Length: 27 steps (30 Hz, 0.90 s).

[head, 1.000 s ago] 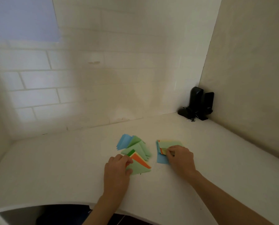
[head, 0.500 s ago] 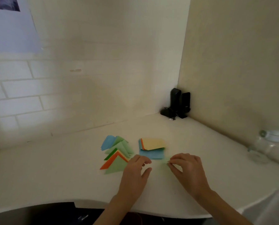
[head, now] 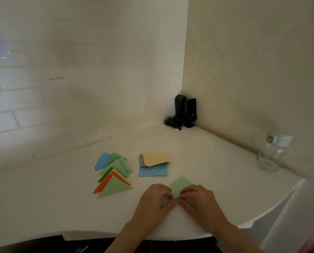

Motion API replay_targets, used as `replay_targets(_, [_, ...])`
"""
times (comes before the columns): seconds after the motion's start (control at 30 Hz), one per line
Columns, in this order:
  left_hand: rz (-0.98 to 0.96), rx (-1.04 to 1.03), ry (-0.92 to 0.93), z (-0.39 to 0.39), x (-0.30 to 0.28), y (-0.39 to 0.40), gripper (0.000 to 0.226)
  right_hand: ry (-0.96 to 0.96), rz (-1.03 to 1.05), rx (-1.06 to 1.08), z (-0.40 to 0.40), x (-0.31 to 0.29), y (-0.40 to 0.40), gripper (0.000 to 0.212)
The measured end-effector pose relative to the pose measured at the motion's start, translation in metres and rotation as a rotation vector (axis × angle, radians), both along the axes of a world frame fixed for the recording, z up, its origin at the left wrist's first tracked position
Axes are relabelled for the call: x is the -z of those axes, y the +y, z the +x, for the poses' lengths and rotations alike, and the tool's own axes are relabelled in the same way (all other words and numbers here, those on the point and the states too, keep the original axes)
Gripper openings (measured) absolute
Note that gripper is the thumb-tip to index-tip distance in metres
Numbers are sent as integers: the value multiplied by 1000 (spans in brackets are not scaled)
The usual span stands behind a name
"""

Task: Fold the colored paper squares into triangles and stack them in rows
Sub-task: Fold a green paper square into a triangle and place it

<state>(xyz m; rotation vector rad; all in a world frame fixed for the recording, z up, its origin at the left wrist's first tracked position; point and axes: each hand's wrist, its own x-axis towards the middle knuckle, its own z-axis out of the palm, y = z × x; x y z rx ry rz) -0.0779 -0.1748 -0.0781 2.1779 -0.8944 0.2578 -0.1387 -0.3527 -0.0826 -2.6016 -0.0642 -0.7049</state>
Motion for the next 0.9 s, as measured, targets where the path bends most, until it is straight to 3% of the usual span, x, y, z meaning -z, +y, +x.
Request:
replay_targets(0.1, [-55, -16, 9, 2, 2, -3, 31, 66, 102, 15, 5, -2, -2, 33])
replay_targets(0.3, [-113, -69, 56, 6, 6, -9, 10, 143, 24, 75, 14, -4, -2, 41])
replay_targets(0.53, [-130, -128, 147, 11, 1, -15, 17, 257, 183, 54, 18, -10, -2, 19])
replay_targets(0.67, [-115, -125, 205, 13, -3, -14, 31, 367, 243, 41, 20, -19, -2, 24])
replay_targets(0.9, [-112, -91, 259, 16, -6, -8, 21, 501, 378, -62, 25, -25, -18, 28])
